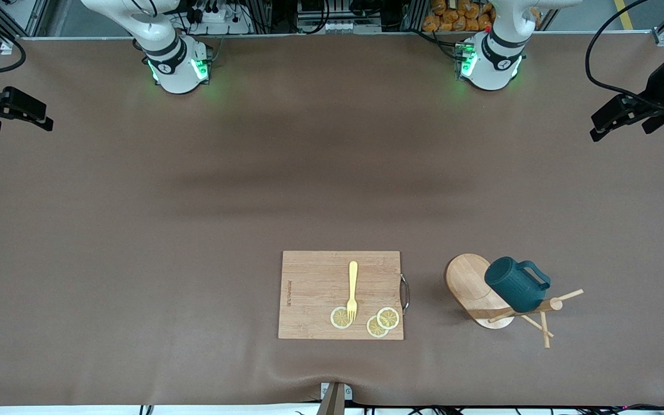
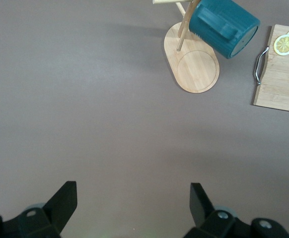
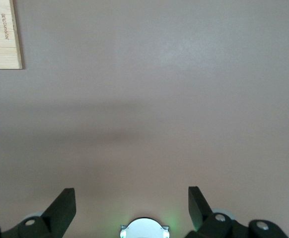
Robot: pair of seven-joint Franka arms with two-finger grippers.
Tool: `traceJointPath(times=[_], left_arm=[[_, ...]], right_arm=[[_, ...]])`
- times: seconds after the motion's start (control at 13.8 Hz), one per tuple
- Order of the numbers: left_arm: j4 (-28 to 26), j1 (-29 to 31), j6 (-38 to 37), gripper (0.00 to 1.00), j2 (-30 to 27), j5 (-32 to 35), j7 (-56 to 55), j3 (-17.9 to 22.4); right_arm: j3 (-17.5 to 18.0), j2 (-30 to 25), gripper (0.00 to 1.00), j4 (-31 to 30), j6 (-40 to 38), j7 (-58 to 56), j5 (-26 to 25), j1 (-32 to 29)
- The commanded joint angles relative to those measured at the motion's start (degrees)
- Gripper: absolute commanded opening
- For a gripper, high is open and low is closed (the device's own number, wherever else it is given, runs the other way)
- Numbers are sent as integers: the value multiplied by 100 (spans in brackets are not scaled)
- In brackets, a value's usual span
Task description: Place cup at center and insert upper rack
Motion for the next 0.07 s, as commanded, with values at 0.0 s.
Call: traceJointPath(times=[0.0], left_arm=[[119,53,-157,100,-25,155,19,-80]], right_arm=[[38,-274,100,-309,115,77,58,-24]])
